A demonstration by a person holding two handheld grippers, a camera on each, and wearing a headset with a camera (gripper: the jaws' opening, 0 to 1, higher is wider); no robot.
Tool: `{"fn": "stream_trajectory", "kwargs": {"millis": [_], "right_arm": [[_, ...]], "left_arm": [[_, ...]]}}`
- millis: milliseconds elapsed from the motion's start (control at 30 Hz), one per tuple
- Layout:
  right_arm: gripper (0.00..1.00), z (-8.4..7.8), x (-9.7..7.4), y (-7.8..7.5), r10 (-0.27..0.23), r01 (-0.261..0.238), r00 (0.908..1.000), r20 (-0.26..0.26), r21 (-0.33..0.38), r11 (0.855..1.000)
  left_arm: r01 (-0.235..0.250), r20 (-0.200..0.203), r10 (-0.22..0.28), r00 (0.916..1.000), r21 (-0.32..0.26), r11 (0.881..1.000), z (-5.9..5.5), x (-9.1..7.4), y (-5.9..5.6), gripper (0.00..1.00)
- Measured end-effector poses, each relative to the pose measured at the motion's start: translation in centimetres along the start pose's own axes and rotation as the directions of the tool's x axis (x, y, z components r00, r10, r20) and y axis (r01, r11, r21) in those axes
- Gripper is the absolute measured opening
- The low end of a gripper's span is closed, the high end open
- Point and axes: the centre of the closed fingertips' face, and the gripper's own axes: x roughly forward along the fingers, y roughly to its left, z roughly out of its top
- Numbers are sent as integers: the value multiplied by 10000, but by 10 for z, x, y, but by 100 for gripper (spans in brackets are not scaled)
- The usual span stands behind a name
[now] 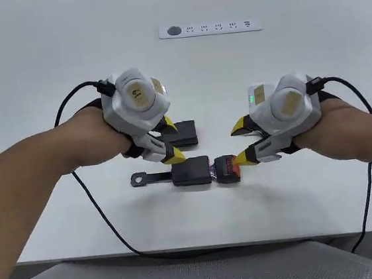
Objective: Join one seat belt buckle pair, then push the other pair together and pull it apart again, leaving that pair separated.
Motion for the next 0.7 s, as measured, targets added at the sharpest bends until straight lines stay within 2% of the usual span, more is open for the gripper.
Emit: {"fn": "stream_trajectory", "kwargs": {"millis": [33, 167, 200, 300, 400, 467, 500, 633, 700], "right_arm": [[32, -6, -1, -6, -80, 80, 9999, -129, 23, 10000], [31, -21, -7, -23, -248, 251, 9994, -251, 114, 9996], [31, -29, -9, -32, -348, 351, 9987, -380, 66, 9994], [31, -44, -15, -44, -482, 490, 9966, -674, 106, 9987], [31, -56, -21, -55, -577, 599, 9941, -919, 214, 9980], [33, -66, -22, -61, -563, 589, 9917, -1156, 192, 9981], [33, -72, -21, -59, -387, 410, 9896, -1387, 135, 9991], [34, -81, -21, -66, -484, 494, 9870, -1532, 26, 9988], [34, -83, -20, -70, -498, 531, 9875, -1496, 180, 9984]], "left_arm": [[-106, -10, 106, 9999, 76, 9999, -3, 2, 9, 35], [-217, -210, 223, 9995, 277, 9994, -10, 6, 23, 36], [-245, -284, 254, 9993, 317, 9992, -11, 6, 26, 36], [-228, -529, 251, 9983, 439, 9988, -17, 12, 35, 36], [-171, -458, 213, 9987, 895, 9958, -19, 17, 41, 35], [-91, -508, 131, 9986, 779, 9969, -20, 20, 44, 36], [-87, -502, 123, 9987, 714, 9974, -22, 23, 47, 37], [-86, -618, 120, 9980, 549, 9985, -27, 29, 53, 38], [-27, -745, 66, 9972, 516, 9987, -27, 30, 51, 39]]}}
